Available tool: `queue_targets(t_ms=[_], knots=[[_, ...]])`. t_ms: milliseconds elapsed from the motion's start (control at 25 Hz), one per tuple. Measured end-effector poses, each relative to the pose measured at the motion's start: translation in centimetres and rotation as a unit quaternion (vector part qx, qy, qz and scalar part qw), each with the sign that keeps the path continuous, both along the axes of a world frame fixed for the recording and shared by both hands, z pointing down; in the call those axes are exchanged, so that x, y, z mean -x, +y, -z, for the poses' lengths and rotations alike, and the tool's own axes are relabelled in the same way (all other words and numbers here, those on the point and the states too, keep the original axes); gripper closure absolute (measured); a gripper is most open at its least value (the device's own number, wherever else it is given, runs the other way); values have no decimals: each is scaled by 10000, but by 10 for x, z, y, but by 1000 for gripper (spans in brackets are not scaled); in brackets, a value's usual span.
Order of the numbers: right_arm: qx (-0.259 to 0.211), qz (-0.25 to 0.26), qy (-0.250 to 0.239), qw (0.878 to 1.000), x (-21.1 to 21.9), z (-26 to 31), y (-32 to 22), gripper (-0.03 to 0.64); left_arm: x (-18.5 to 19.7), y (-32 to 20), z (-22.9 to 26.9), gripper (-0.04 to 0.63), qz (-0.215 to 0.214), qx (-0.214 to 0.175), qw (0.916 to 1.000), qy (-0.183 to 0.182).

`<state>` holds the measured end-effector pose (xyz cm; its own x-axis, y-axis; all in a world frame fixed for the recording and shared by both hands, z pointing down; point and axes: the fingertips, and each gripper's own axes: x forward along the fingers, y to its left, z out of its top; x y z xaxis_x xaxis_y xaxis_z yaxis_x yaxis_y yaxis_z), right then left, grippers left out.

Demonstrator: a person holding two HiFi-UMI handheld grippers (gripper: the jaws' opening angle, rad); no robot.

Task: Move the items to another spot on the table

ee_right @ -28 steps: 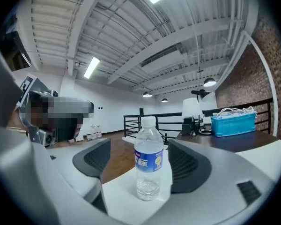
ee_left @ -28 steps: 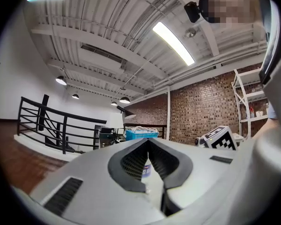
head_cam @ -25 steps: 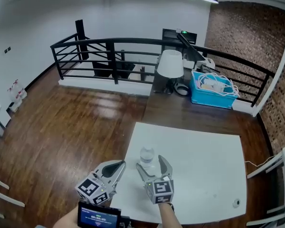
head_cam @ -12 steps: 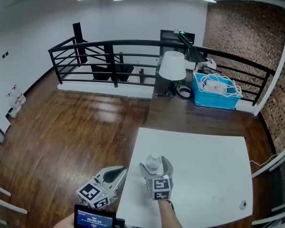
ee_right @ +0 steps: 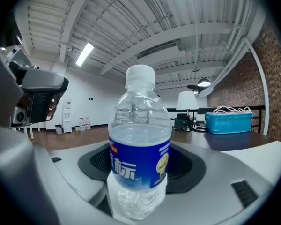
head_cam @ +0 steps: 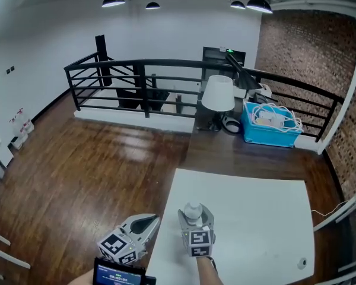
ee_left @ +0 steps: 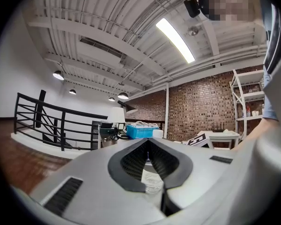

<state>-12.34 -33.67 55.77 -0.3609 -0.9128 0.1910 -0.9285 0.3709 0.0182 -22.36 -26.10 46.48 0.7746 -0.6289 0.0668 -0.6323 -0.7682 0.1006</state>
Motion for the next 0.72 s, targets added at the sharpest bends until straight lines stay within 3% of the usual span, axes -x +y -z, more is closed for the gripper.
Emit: queue_targets(t_ms=[360, 600, 720], knots=[[-223, 227, -51, 9995, 11, 32, 16, 330, 3, 9, 5, 591, 213, 10, 9998, 17], [-621, 424, -288, 9967, 20, 91, 31, 330, 14, 13, 17, 591, 495, -37, 9987, 107], [-562, 528, -245, 9967, 21, 121, 41, 330, 11, 20, 28, 590, 551, -64, 9984, 113]])
